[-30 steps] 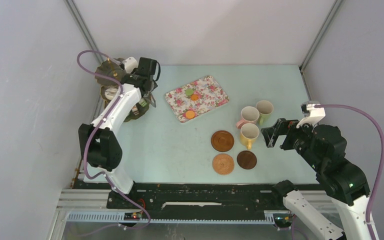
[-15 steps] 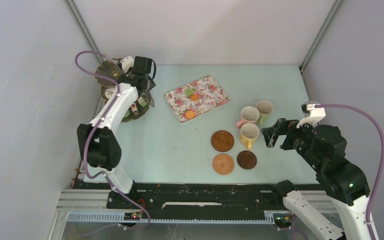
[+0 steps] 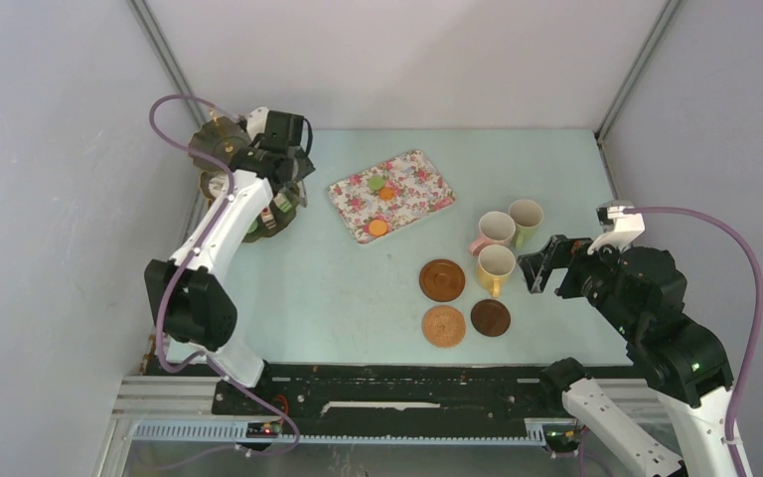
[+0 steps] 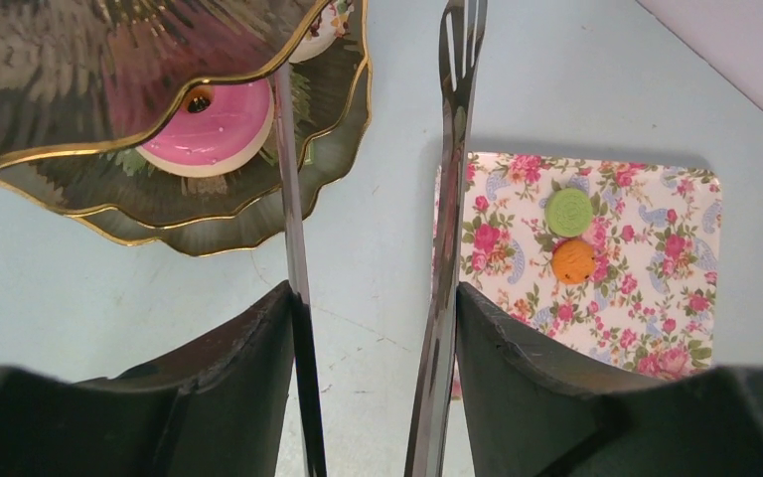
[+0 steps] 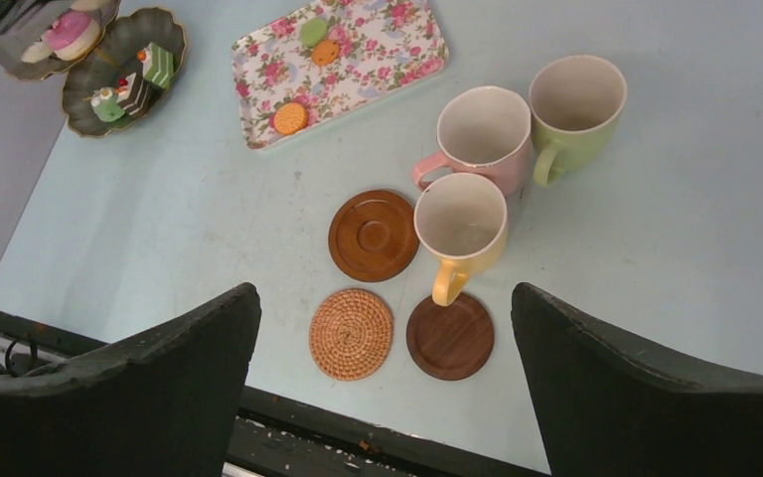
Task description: Serve the afternoon tea
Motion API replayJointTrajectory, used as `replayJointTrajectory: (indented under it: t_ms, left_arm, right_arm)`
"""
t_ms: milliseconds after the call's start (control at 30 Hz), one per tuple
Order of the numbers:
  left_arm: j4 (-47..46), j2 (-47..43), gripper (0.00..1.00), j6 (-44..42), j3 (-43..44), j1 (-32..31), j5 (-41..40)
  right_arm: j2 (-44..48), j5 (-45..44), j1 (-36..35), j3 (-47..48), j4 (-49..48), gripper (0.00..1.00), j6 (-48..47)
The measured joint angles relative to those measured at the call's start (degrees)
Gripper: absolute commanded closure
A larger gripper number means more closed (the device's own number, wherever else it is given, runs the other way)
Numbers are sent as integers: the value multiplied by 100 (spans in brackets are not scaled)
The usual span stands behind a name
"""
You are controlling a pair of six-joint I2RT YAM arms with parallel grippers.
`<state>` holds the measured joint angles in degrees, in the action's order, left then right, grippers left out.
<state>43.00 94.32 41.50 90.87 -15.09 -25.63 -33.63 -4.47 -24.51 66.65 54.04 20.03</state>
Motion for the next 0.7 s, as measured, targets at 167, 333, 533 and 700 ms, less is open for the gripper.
replayJointTrajectory:
  t_ms: [167,333,533,700]
  left_arm:
    - [-26,-310,41,4,-184,-33,-81]
    - [17,-339,41,2,-186,-44,-111]
    - [155,-339,41,-2,-173,-219,-155]
    - [326,-393,44,2,-216,-407,-175]
  right_arm:
    - [0,59,0,-63,4,0,11]
    - [4,81,0,-72,4,0,15]
    - [7,81,0,-72,4,0,33]
    - [7,81,0,-72,4,0,35]
